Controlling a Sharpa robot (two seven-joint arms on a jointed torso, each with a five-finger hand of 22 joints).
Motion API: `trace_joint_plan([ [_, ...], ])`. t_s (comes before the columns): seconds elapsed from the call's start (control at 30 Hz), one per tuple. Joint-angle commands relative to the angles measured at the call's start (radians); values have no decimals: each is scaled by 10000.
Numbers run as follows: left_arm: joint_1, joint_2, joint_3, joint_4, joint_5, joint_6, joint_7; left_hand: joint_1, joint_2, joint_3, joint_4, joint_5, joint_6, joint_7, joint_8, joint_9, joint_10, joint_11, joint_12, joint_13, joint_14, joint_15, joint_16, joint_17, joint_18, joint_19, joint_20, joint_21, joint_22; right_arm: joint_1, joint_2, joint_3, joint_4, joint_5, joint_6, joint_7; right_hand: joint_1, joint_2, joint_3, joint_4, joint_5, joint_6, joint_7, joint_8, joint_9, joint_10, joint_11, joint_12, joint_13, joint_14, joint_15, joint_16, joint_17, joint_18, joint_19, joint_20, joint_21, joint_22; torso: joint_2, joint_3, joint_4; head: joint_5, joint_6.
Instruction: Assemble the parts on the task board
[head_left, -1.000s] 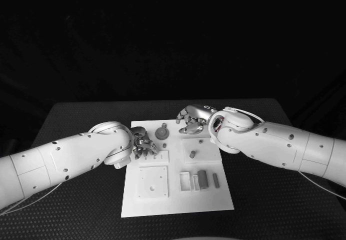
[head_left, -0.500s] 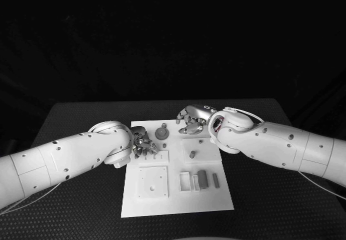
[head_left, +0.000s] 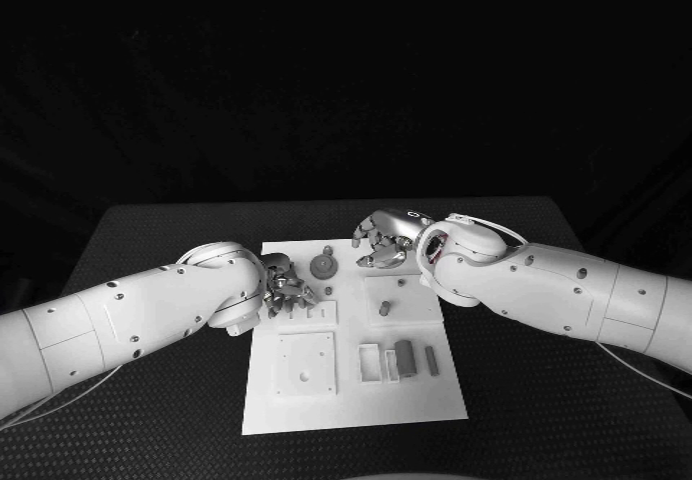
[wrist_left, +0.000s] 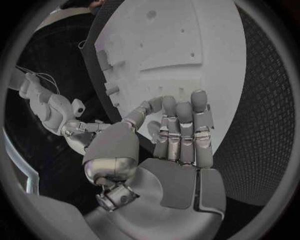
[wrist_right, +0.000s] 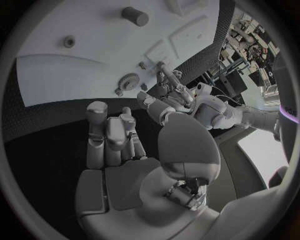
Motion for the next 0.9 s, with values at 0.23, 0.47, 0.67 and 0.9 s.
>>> trace_joint_plan([
  [0.23, -74, -27, -62, -77, -77, 257, -282, -340, -162, -1, 248, -5, -26, 24, 39, -30, -75, 35, 28, 36, 2, -30, -67, 25, 301, -3, -26, -76, 31, -5, -3, -1, 1, -63, 112, 42, -96, 31, 14, 75, 33, 2, 54, -38, -14, -45, 37, 52, -11, -31, 64, -61, -12, 838, -27, -65, -69, 179, 0, -7, 4, -13, -4],
  [0.47, -74, -23, -62, -77, 52, 256, -248, -285, 1, 107, 237, -2, -9, 11, 51, -29, -74, 23, 36, 56, 3, -42, -63, 40, 317, 1, -36, -80, 51, -5, 1, -1, -9, -63, 111, 44, -97, 31, 16, 78, 33, 2, 54, -39, -14, -45, 37, 53, -12, -25, 64, -58, 1, 838, -27, -66, -70, 179, -8, -7, 3, -8, -2],
  [0.67, -75, -37, -61, -72, 225, 235, -228, -41, 366, 244, -58, 0, -7, 13, 63, -26, -79, 24, 41, 81, -2, -40, -59, 61, 312, -3, -30, -71, 99, -5, -1, -2, -16, -63, 116, 43, -98, 31, 17, 81, 34, 2, 53, -39, -14, -45, 37, 54, -13, -25, 64, -59, 1, 838, -27, -66, -70, 179, -4, -8, 5, -8, -3],
  [0.9, -75, -60, -60, -51, 380, 218, -194, 126, 523, 447, -248, -1, -34, 27, 53, -38, -94, 37, 30, 94, -12, -30, -71, 71, 299, -10, -18, -80, 125, -5, 2, -4, -24, -63, 115, 44, -99, 29, 18, 84, 34, 1, 53, -40, -14, -45, 37, 55, -14, -25, 64, -59, 1, 837, -27, -66, -71, 179, -7, -7, 5, -1, 18],
])
